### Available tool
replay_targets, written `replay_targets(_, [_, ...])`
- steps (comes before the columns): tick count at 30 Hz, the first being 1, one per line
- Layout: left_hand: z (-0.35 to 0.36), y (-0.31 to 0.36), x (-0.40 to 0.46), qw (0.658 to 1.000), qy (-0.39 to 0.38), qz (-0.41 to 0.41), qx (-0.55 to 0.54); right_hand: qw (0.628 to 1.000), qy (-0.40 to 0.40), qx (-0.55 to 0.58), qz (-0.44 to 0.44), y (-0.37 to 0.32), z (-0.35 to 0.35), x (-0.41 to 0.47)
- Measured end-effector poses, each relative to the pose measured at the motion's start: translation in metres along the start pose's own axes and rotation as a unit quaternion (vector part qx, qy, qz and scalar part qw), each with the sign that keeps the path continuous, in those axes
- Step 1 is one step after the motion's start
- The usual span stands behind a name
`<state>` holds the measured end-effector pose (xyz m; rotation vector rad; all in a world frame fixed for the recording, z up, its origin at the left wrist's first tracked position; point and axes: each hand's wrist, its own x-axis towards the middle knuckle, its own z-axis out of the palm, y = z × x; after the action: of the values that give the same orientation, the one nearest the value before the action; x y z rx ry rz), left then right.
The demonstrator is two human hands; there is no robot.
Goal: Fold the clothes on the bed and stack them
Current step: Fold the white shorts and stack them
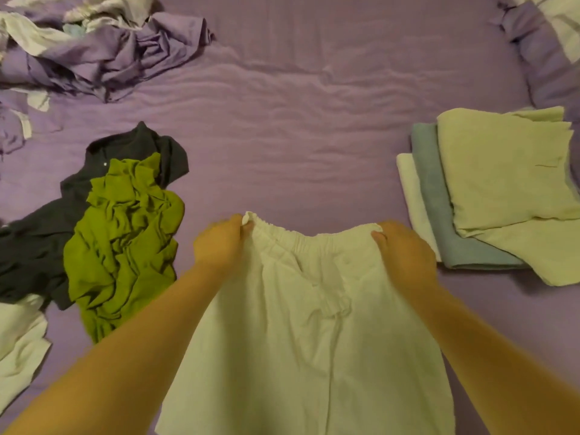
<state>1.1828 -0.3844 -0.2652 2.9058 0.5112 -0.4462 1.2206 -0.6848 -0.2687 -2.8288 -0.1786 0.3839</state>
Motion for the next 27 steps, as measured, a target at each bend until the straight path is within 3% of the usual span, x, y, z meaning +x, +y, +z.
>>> replay_targets(7, [0.022,0.015,0.041,0.994,0.082,-0.063,-0.021,0.996,0.091,-0.003,-0.011,0.016,0.013,0.047])
replay_targets(11, [0.029,0.030,0.052,0.992,0.078,-0.102,-0.022,0.998,0.066,0.005,-0.015,0.016,0.020,0.064])
replay_targets(13, [0.033,0.041,0.049,0.990,0.135,-0.026,-0.036,0.997,0.060,0.024,-0.029,0.015,0.024,0.066])
replay_targets(15, [0.034,0.057,0.045,0.966,0.174,0.181,-0.067,0.993,0.090,0.011,-0.082,0.020,0.028,0.065])
replay_targets(17, [0.036,0.074,0.039,0.917,0.113,0.370,-0.091,0.982,0.108,-0.028,-0.155,0.026,0.031,0.062])
replay_targets(19, [0.036,0.091,0.028,0.900,-0.033,0.427,-0.083,0.970,0.083,-0.043,-0.223,0.029,0.031,0.060])
replay_targets(20, [0.037,0.096,0.023,0.896,-0.104,0.424,-0.082,0.969,0.056,-0.037,-0.240,0.029,0.030,0.060])
replay_targets(22, [0.039,0.102,0.020,0.892,-0.170,0.408,-0.100,0.971,0.008,-0.017,-0.237,0.027,0.028,0.060])
replay_targets(27, [0.033,0.108,0.025,0.897,-0.147,0.331,-0.254,0.975,-0.014,0.006,-0.222,0.030,0.031,0.056])
